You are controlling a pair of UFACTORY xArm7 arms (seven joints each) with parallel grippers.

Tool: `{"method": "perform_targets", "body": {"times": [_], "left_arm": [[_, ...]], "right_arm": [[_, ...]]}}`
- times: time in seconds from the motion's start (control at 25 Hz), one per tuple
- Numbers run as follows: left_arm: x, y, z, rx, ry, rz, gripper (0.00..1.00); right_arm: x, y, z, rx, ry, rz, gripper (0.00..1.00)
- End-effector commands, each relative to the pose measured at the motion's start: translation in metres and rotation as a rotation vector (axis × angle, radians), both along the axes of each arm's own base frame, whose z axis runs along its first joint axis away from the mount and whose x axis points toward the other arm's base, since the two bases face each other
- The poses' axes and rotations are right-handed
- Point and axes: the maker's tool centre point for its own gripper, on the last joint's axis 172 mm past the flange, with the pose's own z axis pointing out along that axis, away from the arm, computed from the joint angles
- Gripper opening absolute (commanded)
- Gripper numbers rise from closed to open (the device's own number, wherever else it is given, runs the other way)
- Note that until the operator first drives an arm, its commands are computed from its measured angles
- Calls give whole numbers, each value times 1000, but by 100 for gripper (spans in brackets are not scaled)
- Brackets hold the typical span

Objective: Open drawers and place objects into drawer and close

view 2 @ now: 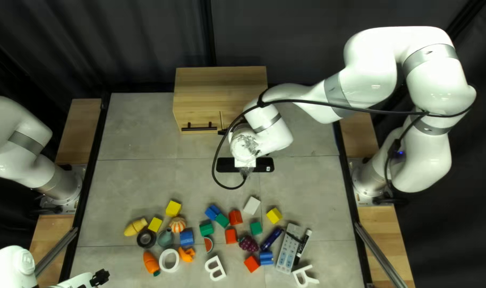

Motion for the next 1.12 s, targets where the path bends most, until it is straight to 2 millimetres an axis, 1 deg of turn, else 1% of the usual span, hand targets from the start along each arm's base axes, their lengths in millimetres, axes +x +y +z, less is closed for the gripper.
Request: {"method": "perform_targets", "body": {"times": [0.04, 0.08, 0.12, 0.16, 0.24, 0.28, 0.32, 0.36, 0.4, 0.52, 0.6, 0.68, 0.76, 0.84, 1.0, 1.04, 1.12], "left_arm": [[0, 0, 0, 0, 0, 0, 100], [0, 0, 0, 0, 0, 0, 100], [0, 0, 0, 0, 0, 0, 100], [0, 0, 0, 0, 0, 0, 100], [0, 0, 0, 0, 0, 0, 100], [0, 0, 0, 0, 0, 0, 100], [0, 0, 0, 0, 0, 0, 100], [0, 0, 0, 0, 0, 0, 100], [0, 0, 0, 0, 0, 0, 100], [0, 0, 0, 0, 0, 0, 100], [0, 0, 0, 0, 0, 0, 100], [0, 0, 0, 0, 0, 0, 100], [0, 0, 0, 0, 0, 0, 100], [0, 0, 0, 0, 0, 0, 100], [0, 0, 0, 0, 0, 0, 100], [0, 0, 0, 0, 0, 0, 100], [0, 0, 0, 0, 0, 0, 100]], "right_arm": [[1, -1, -1, 0, 1, 0, 100], [1, -2, -1, -1, 1, 1, 95], [1, -2, -1, -1, 1, 1, 93], [1, -3, -1, -2, 1, 2, 82], [2, -4, 0, -4, 1, 4, 79], [2, -4, 0, -4, 2, 4, 71], [2, -5, 0, -5, 2, 6, 71], [2, -6, 0, -5, 2, 7, 54], [2, -6, 0, -6, 2, 7, 16], [1, -7, -1, -7, 0, 12, 15], [0, -7, -1, -7, -1, 14, 17], [-1, -6, -1, -6, 0, 15, 25], [-1, -6, -1, -5, 0, 16, 28], [-1, -6, 0, -5, 1, 17, 26], [-1, -4, 2, -6, 3, 19, 28], [-2, -4, 3, -7, 5, 20, 25], [-2, -3, 3, -7, 7, 22, 25]]}}
